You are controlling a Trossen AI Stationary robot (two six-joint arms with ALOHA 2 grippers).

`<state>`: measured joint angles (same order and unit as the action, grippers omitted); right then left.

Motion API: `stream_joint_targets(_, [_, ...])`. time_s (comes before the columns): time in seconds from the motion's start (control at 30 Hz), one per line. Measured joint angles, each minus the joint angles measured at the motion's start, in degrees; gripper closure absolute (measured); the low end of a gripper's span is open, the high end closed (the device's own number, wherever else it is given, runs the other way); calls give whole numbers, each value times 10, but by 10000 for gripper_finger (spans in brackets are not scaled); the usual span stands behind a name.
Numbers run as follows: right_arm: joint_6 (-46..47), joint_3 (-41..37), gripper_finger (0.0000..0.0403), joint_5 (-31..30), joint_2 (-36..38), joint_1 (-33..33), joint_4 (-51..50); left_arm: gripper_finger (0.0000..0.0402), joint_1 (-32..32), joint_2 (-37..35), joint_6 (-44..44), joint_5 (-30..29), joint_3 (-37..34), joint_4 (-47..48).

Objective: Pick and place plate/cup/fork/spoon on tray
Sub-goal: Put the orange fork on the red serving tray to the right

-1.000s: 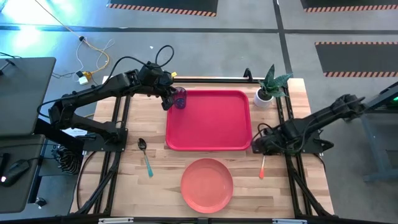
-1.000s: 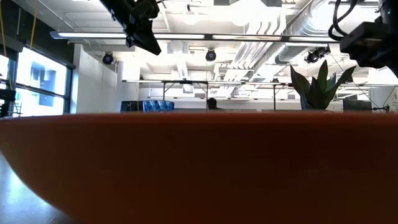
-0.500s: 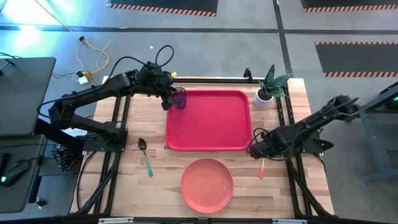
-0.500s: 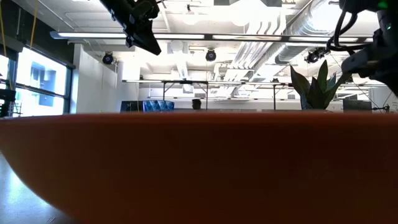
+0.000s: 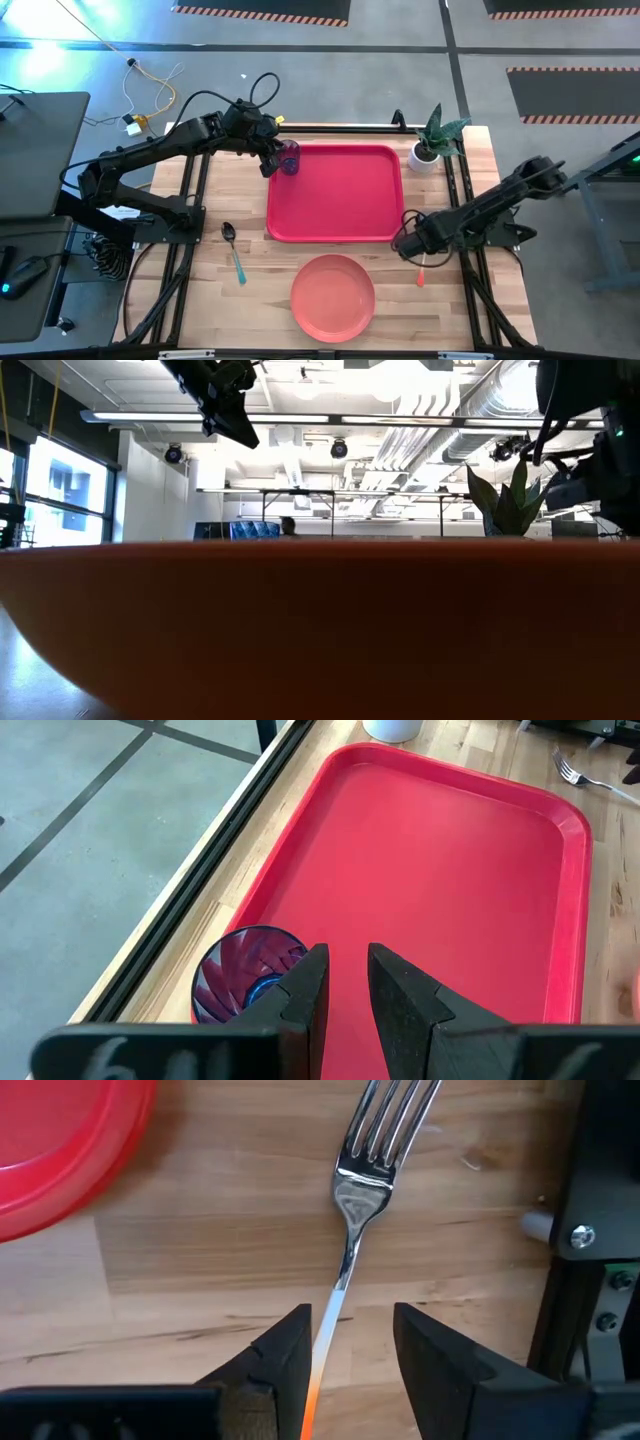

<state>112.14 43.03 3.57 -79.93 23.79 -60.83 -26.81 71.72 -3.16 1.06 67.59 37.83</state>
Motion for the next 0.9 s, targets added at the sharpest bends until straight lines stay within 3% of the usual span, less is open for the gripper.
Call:
stream_joint_targets(0.37, [15,0,269,-8,-58,24,30,337,0,0,0,0,0,0])
stream_joint_targets(0.9, [114,-43,270,-39,-58,70,109,337,0,0,0,0,0,0])
